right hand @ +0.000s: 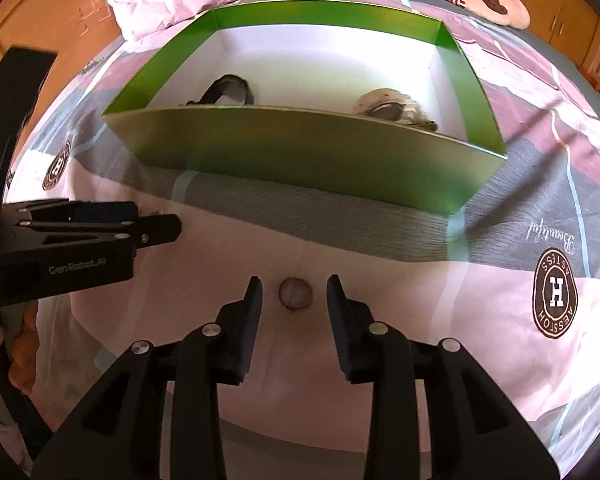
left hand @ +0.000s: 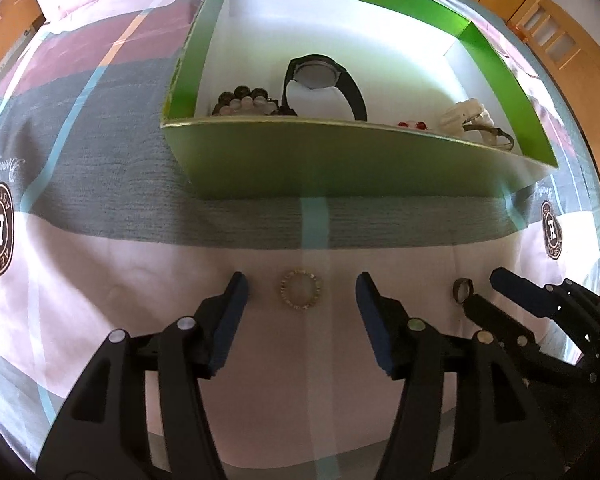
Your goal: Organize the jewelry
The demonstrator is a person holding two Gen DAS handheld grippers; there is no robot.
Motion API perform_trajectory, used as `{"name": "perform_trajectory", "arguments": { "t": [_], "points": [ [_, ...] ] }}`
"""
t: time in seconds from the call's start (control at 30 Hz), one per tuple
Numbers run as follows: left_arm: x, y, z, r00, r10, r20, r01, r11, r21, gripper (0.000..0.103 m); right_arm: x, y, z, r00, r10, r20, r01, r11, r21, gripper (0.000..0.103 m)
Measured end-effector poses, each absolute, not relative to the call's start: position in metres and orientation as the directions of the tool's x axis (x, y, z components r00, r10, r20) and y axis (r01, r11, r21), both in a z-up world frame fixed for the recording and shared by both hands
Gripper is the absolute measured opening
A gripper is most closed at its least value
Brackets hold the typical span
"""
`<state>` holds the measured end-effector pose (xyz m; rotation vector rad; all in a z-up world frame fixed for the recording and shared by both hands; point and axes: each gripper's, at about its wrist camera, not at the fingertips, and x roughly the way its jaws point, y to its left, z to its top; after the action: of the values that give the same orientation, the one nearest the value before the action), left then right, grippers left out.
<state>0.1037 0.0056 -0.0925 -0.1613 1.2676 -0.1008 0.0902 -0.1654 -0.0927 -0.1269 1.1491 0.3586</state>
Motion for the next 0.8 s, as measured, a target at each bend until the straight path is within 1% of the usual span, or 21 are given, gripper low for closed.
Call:
{"name": "perform_trajectory", "arguments": {
  "t": [0.37, 0.5, 0.57, 0.63, 0.7, 0.8],
  "points": [
    [0.106, -0.017, -0.097, 0.310, -0.094, -0.946, 0.014, 0.995, -0.094, 0.058, 0.093, -0.153, -0.108, 0.336, 0.150, -0.930, -0.355, 0.935, 0.023, 0.034],
    [0.107, -0.020, -0.098, 0.314, -0.089, -0.945, 0.014, 0.996, -0.089, 0.058, 0.091, -0.151, -0.108, 0.337, 0.146, -0.930, -0.356, 0.934, 0.018, 0.034],
    [0.106, -0.023, -0.098, 0.317, -0.080, -0.945, 0.010, 0.997, -0.081, 0.054, 0.091, -0.151, -0.108, 0.337, 0.146, -0.930, -0.354, 0.935, 0.019, 0.034],
    [0.106, -0.022, -0.097, 0.320, -0.072, -0.945, 0.005, 0.997, -0.074, 0.047, 0.091, -0.148, -0.110, 0.340, 0.143, -0.930, -0.355, 0.935, 0.014, 0.034],
    [0.107, -0.020, -0.097, 0.321, -0.063, -0.945, 0.004, 0.998, -0.066, 0.043, 0.091, -0.147, -0.111, 0.343, 0.138, -0.929, -0.359, 0.933, 0.006, 0.034],
    [0.109, -0.021, -0.098, 0.322, -0.061, -0.945, 0.005, 0.998, -0.063, 0.041, 0.092, -0.145, -0.112, 0.346, 0.135, -0.929, -0.363, 0.932, 0.000, 0.034]
  ]
}}
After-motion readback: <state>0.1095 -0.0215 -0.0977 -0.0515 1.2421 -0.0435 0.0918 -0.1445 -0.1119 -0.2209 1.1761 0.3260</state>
